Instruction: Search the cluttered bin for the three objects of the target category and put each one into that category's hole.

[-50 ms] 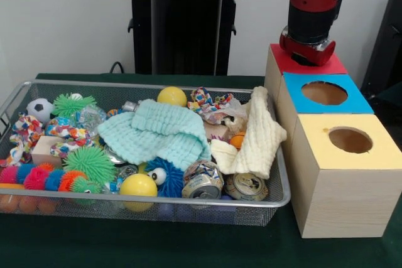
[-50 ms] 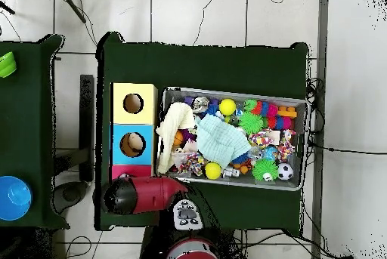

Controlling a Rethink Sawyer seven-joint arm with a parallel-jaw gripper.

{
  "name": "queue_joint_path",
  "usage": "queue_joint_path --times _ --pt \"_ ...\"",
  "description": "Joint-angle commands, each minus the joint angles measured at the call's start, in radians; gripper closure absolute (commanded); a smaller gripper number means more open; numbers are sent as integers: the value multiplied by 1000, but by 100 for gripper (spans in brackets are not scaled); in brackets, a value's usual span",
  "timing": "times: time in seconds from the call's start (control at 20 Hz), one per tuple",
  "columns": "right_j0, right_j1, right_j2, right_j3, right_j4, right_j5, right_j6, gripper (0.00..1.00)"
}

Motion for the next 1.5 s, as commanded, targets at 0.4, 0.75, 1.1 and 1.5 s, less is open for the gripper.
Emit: queue_joint_path --times 0.4,0.75,1.1,1.5 --pt "-63 41 -5 -10 -41 177 -30 100" --pt "-27 -187 -47 30 -47 311 -24 100" --pt "-13 -347 -73 35 -75 434 -40 100" --pt "-23 -344 -82 25 -110 431 -47 100"
